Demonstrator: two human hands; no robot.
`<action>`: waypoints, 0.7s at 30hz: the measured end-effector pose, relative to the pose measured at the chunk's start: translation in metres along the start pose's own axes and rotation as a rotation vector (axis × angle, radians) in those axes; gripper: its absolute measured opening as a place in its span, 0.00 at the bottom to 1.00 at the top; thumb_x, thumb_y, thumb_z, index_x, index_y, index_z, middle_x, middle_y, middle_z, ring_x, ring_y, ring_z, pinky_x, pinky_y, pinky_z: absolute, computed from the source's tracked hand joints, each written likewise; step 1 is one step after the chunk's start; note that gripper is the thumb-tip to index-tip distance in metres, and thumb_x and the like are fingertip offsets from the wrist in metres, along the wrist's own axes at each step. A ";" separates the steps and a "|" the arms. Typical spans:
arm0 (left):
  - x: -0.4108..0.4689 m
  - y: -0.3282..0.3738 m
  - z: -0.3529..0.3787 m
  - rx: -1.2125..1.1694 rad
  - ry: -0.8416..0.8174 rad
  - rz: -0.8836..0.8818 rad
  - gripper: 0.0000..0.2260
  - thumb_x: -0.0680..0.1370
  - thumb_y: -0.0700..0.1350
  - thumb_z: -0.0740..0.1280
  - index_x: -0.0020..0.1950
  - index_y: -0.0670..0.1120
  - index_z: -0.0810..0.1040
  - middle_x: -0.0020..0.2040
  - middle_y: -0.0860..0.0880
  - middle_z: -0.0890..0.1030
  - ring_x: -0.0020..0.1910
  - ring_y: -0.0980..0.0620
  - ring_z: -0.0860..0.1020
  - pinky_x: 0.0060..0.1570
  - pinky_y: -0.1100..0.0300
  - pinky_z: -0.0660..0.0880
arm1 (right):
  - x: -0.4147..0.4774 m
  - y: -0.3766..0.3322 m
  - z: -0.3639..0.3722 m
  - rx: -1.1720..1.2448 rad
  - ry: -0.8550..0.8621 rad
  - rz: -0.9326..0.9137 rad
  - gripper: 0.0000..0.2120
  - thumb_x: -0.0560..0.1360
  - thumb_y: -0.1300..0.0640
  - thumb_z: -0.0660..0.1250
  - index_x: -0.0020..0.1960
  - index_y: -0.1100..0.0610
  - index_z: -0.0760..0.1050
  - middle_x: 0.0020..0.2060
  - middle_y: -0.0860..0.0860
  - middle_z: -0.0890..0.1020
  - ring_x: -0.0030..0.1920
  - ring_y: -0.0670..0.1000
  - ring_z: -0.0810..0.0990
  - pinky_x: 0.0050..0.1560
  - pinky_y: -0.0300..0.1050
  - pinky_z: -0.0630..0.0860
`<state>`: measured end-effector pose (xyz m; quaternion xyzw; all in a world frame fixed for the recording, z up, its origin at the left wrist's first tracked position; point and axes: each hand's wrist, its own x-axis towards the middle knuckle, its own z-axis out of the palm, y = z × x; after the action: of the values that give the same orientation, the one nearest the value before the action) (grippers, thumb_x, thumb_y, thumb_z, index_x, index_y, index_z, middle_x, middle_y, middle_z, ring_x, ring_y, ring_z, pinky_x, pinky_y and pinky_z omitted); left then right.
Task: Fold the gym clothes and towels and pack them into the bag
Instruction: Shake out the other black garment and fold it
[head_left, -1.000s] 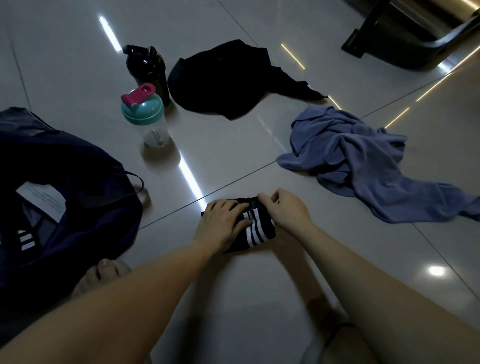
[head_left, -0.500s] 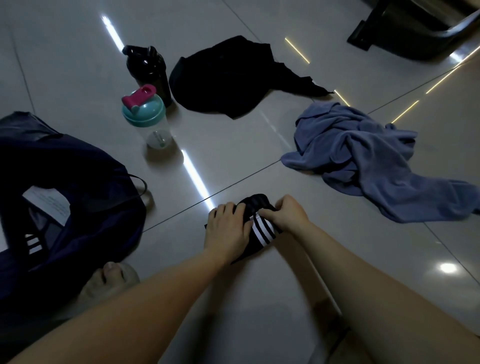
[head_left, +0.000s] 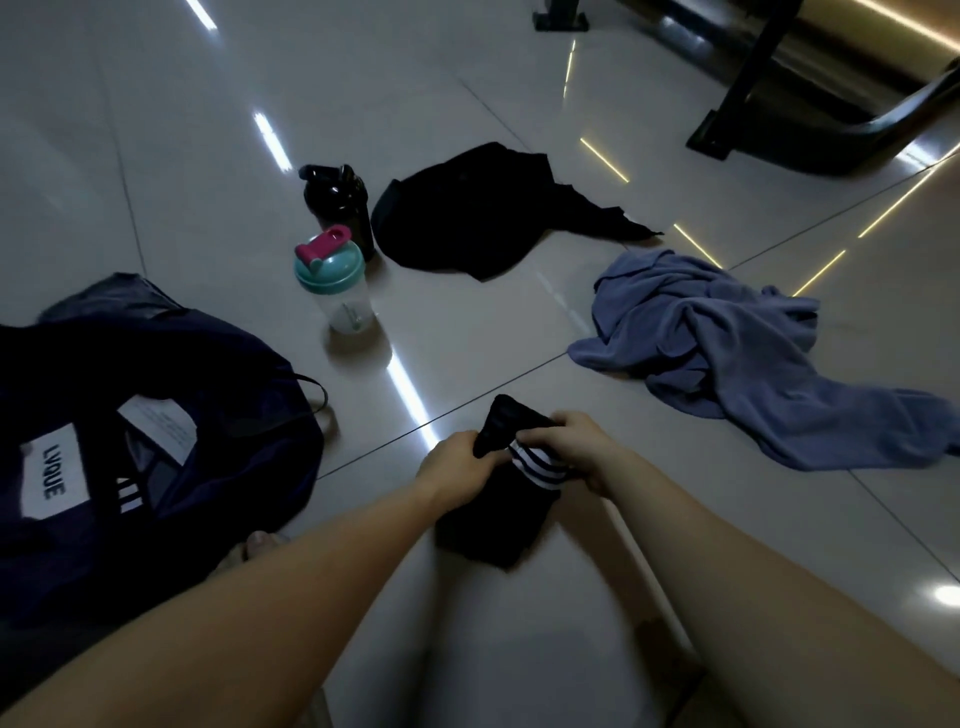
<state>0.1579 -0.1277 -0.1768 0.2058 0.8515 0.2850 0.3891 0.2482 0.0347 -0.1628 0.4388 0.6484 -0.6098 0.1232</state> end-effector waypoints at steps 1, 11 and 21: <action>-0.004 0.005 -0.009 -0.063 0.002 0.031 0.13 0.76 0.60 0.70 0.46 0.51 0.79 0.43 0.51 0.84 0.46 0.48 0.83 0.43 0.56 0.75 | -0.004 -0.008 -0.005 -0.002 -0.016 -0.044 0.21 0.66 0.51 0.78 0.51 0.63 0.79 0.50 0.64 0.85 0.47 0.58 0.85 0.53 0.56 0.81; -0.066 0.064 -0.134 -0.519 -0.195 0.186 0.32 0.67 0.51 0.82 0.68 0.54 0.74 0.59 0.47 0.84 0.56 0.47 0.84 0.58 0.49 0.81 | -0.078 -0.146 -0.035 -0.044 -0.321 -0.342 0.15 0.74 0.63 0.73 0.60 0.58 0.81 0.56 0.61 0.84 0.56 0.59 0.83 0.60 0.55 0.78; -0.135 0.061 -0.194 -0.544 0.094 0.163 0.20 0.71 0.43 0.79 0.61 0.47 0.81 0.54 0.46 0.86 0.54 0.46 0.85 0.62 0.48 0.79 | -0.109 -0.227 0.030 -0.088 -0.324 -0.525 0.13 0.68 0.60 0.79 0.50 0.64 0.84 0.46 0.58 0.86 0.45 0.58 0.85 0.47 0.52 0.80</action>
<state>0.0976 -0.2217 0.0401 0.1483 0.7414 0.5427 0.3659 0.1373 -0.0087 0.0612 0.1475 0.7373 -0.6542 0.0820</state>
